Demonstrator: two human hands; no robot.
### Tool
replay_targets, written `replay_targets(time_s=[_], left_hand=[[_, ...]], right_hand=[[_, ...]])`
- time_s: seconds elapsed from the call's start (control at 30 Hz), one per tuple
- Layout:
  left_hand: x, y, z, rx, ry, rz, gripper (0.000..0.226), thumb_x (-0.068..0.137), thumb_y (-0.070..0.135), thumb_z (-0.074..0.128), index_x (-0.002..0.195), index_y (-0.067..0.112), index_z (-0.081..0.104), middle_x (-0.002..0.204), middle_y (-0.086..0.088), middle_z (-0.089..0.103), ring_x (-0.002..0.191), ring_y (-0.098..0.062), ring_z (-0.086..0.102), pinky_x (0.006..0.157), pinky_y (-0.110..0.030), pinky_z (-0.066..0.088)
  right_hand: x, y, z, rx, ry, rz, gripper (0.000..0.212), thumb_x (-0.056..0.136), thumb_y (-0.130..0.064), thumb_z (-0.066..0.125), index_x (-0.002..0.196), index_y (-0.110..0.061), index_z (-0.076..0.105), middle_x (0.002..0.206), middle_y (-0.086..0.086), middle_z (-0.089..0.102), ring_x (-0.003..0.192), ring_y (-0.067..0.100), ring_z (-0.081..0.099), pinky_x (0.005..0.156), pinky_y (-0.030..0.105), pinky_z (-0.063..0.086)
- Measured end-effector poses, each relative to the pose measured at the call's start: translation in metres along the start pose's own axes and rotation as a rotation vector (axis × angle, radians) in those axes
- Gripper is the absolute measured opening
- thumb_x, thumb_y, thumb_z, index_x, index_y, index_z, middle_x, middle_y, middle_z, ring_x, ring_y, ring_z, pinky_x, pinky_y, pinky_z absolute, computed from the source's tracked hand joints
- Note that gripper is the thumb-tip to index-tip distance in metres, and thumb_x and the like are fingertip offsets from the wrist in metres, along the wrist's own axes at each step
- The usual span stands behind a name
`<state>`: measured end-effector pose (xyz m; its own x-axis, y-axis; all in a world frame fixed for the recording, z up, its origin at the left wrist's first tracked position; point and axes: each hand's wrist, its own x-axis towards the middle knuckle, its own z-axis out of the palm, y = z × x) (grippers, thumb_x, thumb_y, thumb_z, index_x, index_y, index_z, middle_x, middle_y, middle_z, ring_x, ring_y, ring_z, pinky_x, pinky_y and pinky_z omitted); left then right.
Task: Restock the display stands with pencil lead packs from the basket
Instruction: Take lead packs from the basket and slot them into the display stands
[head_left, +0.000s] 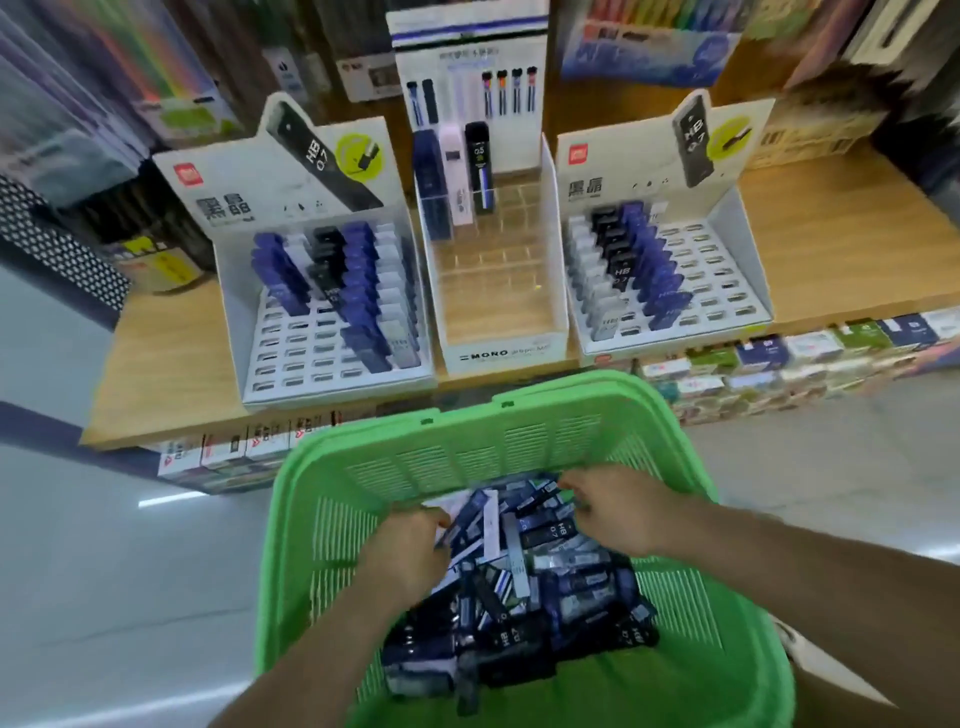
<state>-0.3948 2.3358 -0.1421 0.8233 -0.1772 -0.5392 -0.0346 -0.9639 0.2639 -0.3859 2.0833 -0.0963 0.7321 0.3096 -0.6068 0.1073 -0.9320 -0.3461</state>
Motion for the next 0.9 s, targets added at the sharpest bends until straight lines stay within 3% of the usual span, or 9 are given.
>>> replay_targets(time_s=[0.07, 0.13, 0.2, 0.27, 0.37, 0.47, 0.6, 0.7, 0.9], left_hand=[[0.003, -0.010, 0.023, 0.037, -0.066, 0.000, 0.050, 0.087, 0.034, 0.064, 0.134, 0.021, 0.052, 0.133, -0.006, 0.056, 0.116, -0.023, 0.055, 0.097, -0.031, 0.046], [0.009, -0.017, 0.041, 0.016, -0.097, -0.036, 0.070, 0.087, 0.039, 0.064, 0.146, 0.019, 0.032, 0.153, -0.008, 0.031, 0.137, -0.028, 0.032, 0.112, -0.036, 0.032], [0.017, -0.023, 0.055, -0.024, -0.093, -0.074, 0.083, 0.090, 0.042, 0.061, 0.152, 0.018, 0.013, 0.161, -0.005, 0.009, 0.145, -0.029, 0.015, 0.116, -0.038, 0.022], [0.025, -0.025, 0.065, -0.064, -0.072, -0.097, 0.083, 0.093, 0.044, 0.055, 0.154, 0.018, 0.004, 0.161, -0.003, -0.001, 0.147, -0.028, 0.008, 0.117, -0.038, 0.017], [0.036, -0.021, 0.075, -0.068, 0.048, -0.091, 0.077, 0.093, 0.046, 0.053, 0.151, 0.016, 0.012, 0.158, -0.005, 0.013, 0.142, -0.028, 0.018, 0.114, -0.038, 0.024], [0.041, -0.016, 0.082, 0.008, 0.077, -0.070, 0.070, 0.090, 0.049, 0.057, 0.145, 0.022, 0.024, 0.140, -0.006, 0.033, 0.130, -0.028, 0.033, 0.099, -0.043, 0.041], [0.045, -0.015, 0.090, -0.042, 0.083, -0.082, 0.062, 0.088, 0.042, 0.063, 0.137, 0.015, 0.036, 0.135, -0.010, 0.039, 0.128, -0.029, 0.035, 0.104, -0.037, 0.034], [0.047, -0.018, 0.086, -0.112, 0.105, -0.113, 0.045, 0.091, 0.030, 0.061, 0.128, 0.009, 0.045, 0.128, -0.013, 0.047, 0.116, -0.031, 0.050, 0.092, -0.036, 0.042], [0.043, -0.024, 0.070, -0.208, 0.145, -0.194, 0.024, 0.098, 0.027, 0.051, 0.111, 0.010, 0.060, 0.097, -0.014, 0.069, 0.087, -0.032, 0.064, 0.066, -0.030, 0.042]], right_hand=[[0.017, 0.004, 0.034, 0.025, -0.046, 0.047, 0.054, 0.095, -0.023, 0.058, 0.144, -0.008, 0.040, 0.123, 0.012, 0.055, 0.105, 0.023, 0.060, 0.090, 0.034, 0.052], [0.031, 0.008, 0.064, 0.040, -0.052, 0.083, 0.072, 0.094, -0.029, 0.063, 0.151, -0.006, 0.026, 0.146, 0.018, 0.041, 0.123, 0.029, 0.052, 0.104, 0.035, 0.045], [0.042, 0.012, 0.085, 0.021, -0.004, 0.108, 0.084, 0.091, -0.032, 0.066, 0.154, -0.007, 0.016, 0.155, 0.019, 0.025, 0.135, 0.033, 0.041, 0.111, 0.036, 0.037], [0.053, 0.012, 0.098, -0.010, 0.019, 0.120, 0.090, 0.090, -0.028, 0.068, 0.155, -0.012, 0.008, 0.161, 0.015, 0.012, 0.145, 0.033, 0.025, 0.114, 0.041, 0.033], [0.069, 0.007, 0.106, -0.122, 0.026, 0.127, 0.094, 0.088, -0.020, 0.067, 0.155, -0.020, 0.001, 0.164, 0.005, 0.003, 0.149, 0.028, 0.009, 0.113, 0.049, 0.033], [0.082, 0.000, 0.111, -0.233, 0.058, 0.125, 0.093, 0.085, -0.015, 0.068, 0.154, -0.021, 0.006, 0.157, 0.006, 0.020, 0.144, 0.027, 0.020, 0.109, 0.052, 0.029], [0.089, -0.006, 0.116, -0.267, 0.046, 0.081, 0.082, 0.083, -0.005, 0.068, 0.148, -0.012, 0.020, 0.144, 0.013, 0.035, 0.132, 0.032, 0.036, 0.107, 0.049, 0.036], [0.087, -0.005, 0.119, -0.326, 0.001, 0.054, 0.071, 0.080, 0.004, 0.064, 0.142, -0.006, 0.031, 0.139, 0.016, 0.040, 0.130, 0.033, 0.038, 0.108, 0.047, 0.038], [0.077, -0.007, 0.113, -0.176, -0.036, 0.120, 0.052, 0.089, -0.011, 0.061, 0.135, -0.006, 0.039, 0.132, 0.012, 0.049, 0.125, 0.031, 0.045, 0.101, 0.044, 0.041]])
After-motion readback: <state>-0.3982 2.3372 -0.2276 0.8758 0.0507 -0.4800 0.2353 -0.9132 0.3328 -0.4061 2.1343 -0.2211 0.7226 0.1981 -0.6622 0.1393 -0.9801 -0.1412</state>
